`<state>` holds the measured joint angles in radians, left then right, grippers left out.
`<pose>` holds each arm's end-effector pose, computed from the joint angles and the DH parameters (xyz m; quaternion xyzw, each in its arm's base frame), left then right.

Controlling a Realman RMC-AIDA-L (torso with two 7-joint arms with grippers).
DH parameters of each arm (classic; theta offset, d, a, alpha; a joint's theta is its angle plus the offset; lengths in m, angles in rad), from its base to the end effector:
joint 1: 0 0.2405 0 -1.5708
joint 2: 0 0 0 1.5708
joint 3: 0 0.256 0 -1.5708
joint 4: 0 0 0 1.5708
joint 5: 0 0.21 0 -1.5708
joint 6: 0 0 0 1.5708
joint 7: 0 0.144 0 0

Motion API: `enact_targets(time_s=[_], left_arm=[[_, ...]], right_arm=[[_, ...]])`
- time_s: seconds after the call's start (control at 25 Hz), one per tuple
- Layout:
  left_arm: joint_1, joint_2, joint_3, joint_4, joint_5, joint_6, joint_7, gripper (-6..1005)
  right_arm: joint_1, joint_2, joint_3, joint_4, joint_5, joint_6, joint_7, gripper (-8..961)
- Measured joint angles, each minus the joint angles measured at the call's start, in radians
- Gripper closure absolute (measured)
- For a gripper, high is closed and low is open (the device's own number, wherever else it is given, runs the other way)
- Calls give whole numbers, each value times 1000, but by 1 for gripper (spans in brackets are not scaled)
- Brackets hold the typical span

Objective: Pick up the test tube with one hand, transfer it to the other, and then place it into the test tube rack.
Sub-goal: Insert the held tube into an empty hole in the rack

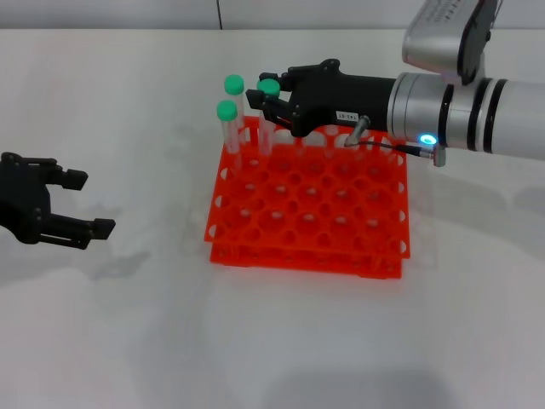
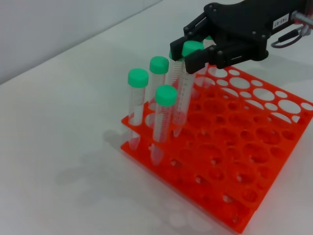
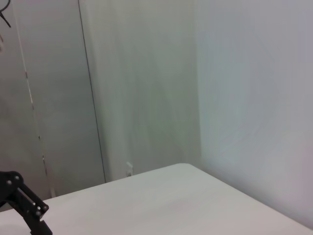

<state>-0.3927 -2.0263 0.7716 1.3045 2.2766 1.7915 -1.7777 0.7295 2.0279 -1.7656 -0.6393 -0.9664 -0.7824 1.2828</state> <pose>-0.2683 0.3060 0.0970 -0.9605 -0.2307 -0.0187 0.1547 0.1328 0.4030 -0.0818 -0.9348 0.1380 0.2576 0.2019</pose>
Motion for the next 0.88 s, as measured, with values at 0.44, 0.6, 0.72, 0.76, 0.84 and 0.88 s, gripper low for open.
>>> enact_targets(time_s=[0.44, 0.6, 0.72, 0.76, 0.84, 0.88], left_arm=[[0, 0, 1, -4, 1, -10, 1, 125], [0, 0, 2, -4, 1, -11, 2, 125], [-1, 0, 2, -4, 1, -12, 3, 125], [-1, 0, 2, -6, 1, -13, 3, 125], [-2, 0, 2, -12, 1, -13, 3, 125], [-3, 0, 2, -14, 1, -14, 3, 125]], right_arm=[[4, 0, -5, 5, 0, 13, 2, 599], [4, 0, -5, 5, 0, 16, 1, 594], [4, 0, -5, 5, 0, 17, 0, 591], [4, 0, -5, 5, 0, 18, 0, 589], [4, 0, -5, 5, 0, 18, 0, 587], [4, 0, -5, 5, 0, 18, 0, 586]])
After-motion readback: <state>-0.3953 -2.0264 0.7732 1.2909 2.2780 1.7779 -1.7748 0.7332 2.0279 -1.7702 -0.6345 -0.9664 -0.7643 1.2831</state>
